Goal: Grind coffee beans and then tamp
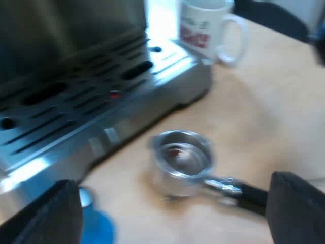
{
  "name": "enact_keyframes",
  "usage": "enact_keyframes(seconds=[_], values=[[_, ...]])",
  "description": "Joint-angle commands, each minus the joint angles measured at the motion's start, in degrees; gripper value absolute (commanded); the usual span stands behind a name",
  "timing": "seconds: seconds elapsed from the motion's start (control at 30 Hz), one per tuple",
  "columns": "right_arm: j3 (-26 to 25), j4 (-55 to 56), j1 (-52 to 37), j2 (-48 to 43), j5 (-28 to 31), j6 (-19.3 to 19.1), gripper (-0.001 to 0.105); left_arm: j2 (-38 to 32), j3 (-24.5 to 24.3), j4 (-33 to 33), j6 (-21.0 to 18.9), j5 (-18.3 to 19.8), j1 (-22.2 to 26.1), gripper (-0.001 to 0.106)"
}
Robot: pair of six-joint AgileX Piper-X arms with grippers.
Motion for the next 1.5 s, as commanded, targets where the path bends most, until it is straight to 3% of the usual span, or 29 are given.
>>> enact_keyframes(seconds=[0.03, 0.2, 0.47, 0.6, 0.8, 1.5], values=[[-0.65, -0.47, -0.1, -0.3, 0.54, -0.98, 0.07, -0.18, -0.19, -0.74, -0.23, -3.37, -0.28, 0.085], [-0.65, -0.47, -0.1, -0.3, 0.54, -0.98, 0.07, 2.95, -0.19, -1.27, -0.23, -5.53, -0.28, 0.085], [-0.65, -0.47, -0.1, -0.3, 0.54, -0.98, 0.07, 10.71, -0.13, -3.01, 0.34, -5.63, -0.28, 0.085], [-0.65, -0.47, -0.1, -0.3, 0.54, -0.98, 0.07, 14.79, -0.02, -5.14, 3.83, -7.88, -0.28, 0.085], [-0.65, -0.47, -0.1, -0.3, 0.54, -0.98, 0.07, 19.41, -0.05, -7.01, 5.36, -8.61, -0.28, 0.085], [-0.65, -0.47, -0.1, -0.3, 0.54, -0.98, 0.07, 38.71, 0.11, -25.7, 7.76, -9.43, -0.28, 0.085]])
